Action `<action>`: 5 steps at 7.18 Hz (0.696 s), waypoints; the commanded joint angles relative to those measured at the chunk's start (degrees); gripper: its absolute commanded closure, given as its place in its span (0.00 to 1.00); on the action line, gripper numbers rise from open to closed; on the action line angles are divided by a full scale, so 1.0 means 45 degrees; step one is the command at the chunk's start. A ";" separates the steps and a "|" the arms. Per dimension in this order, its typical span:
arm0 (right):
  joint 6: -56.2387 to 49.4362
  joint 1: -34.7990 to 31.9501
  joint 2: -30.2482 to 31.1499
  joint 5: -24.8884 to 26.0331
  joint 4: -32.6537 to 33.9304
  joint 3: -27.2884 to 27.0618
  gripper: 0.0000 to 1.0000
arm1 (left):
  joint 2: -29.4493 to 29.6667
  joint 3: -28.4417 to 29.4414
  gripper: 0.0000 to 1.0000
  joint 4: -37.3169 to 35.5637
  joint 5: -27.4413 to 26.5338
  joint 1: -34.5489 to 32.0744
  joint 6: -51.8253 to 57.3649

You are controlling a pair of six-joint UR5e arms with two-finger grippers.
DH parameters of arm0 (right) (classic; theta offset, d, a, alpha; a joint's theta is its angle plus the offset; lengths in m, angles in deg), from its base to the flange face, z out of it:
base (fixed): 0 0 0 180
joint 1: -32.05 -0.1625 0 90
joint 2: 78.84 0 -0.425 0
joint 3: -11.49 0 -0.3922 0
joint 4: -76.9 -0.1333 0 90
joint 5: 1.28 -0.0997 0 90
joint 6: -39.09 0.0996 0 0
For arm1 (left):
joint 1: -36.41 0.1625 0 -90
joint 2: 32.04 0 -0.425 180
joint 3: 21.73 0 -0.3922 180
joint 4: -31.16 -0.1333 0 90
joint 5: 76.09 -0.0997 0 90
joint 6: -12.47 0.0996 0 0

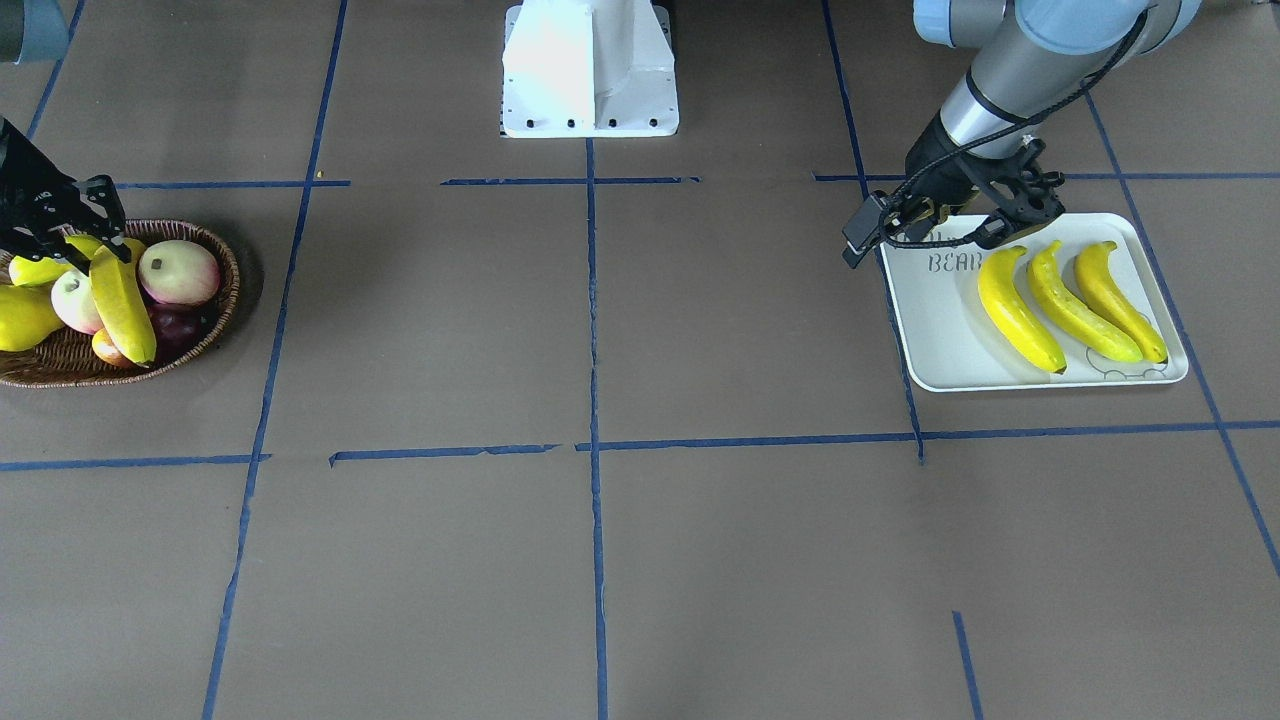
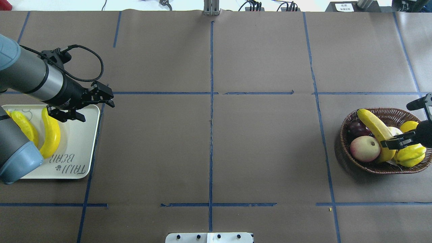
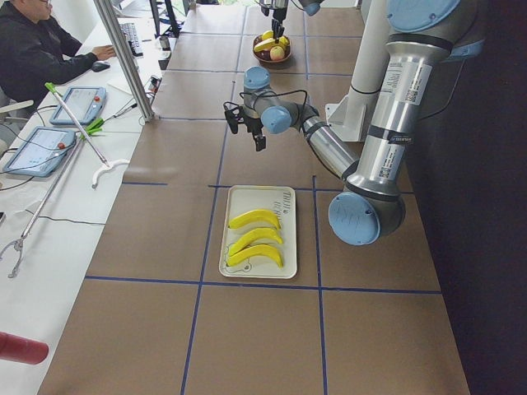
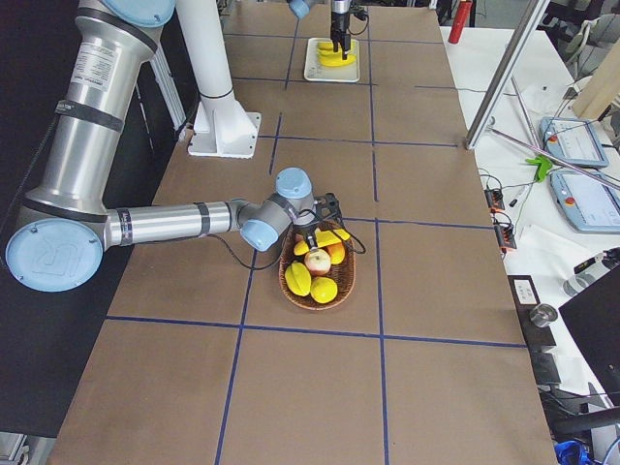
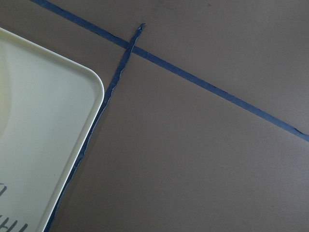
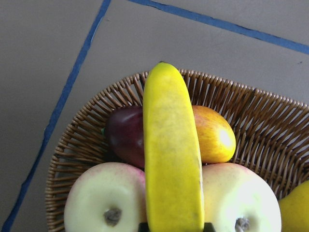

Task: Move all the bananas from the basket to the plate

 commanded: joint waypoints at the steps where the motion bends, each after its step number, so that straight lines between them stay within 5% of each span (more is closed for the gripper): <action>1: -0.0125 -0.0765 0.0019 -0.0270 -0.0006 -0.0162 1.00 | -0.0003 -0.0074 0.00 0.0019 0.0000 -0.0008 -0.0019; 2: -0.0164 -0.1601 0.0077 -0.1084 -0.0006 -0.0357 1.00 | 0.0016 -0.0016 0.00 0.0019 0.0019 0.0011 -0.0019; 5: 0.0029 -0.3619 -0.0523 -0.6099 -0.0046 -0.0262 1.00 | 0.0580 0.0003 0.00 0.0019 0.0020 0.0069 -0.0329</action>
